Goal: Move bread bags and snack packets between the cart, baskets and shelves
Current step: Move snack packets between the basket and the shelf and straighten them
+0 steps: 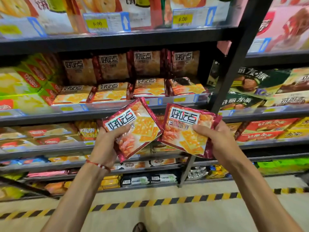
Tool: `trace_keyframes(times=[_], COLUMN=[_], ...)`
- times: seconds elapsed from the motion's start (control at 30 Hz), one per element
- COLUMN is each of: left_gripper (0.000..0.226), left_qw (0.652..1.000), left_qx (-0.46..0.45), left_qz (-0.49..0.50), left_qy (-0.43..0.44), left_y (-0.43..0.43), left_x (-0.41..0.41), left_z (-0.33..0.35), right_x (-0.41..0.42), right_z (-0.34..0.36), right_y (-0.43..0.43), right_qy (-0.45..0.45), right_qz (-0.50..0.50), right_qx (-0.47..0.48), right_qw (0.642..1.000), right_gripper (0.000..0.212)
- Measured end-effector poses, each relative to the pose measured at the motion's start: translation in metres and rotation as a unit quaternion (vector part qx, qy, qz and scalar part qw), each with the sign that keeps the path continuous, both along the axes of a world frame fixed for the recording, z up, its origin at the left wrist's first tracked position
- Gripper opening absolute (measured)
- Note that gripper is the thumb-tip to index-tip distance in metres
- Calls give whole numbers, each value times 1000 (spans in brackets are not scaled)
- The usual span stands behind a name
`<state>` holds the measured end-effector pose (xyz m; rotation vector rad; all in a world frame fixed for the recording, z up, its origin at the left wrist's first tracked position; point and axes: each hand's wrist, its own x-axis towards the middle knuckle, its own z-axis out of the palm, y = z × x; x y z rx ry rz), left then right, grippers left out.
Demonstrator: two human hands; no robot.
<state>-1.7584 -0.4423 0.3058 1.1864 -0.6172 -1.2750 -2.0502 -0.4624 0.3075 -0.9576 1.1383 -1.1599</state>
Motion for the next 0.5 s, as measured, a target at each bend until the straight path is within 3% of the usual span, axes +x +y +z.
trace_keyframes(times=[0.13, 0.33, 0.5], left_gripper=[12, 38, 28], left_qw=[999, 997, 998], left_qx=[-49, -67, -56], left_qz=[8, 22, 17], left_qy=[6, -26, -36], left_y=[-5, -31, -55], left_x=[-2, 7, 8], left_z=[8, 18, 13], right_x=[0, 13, 24], right_z=[6, 19, 17], right_y=[-4, -18, -33], right_qy=[-19, -9, 15], right_qz=[-16, -68, -89], right_qx=[-23, -96, -133], right_qw=[999, 993, 987], right_gripper=[41, 31, 31])
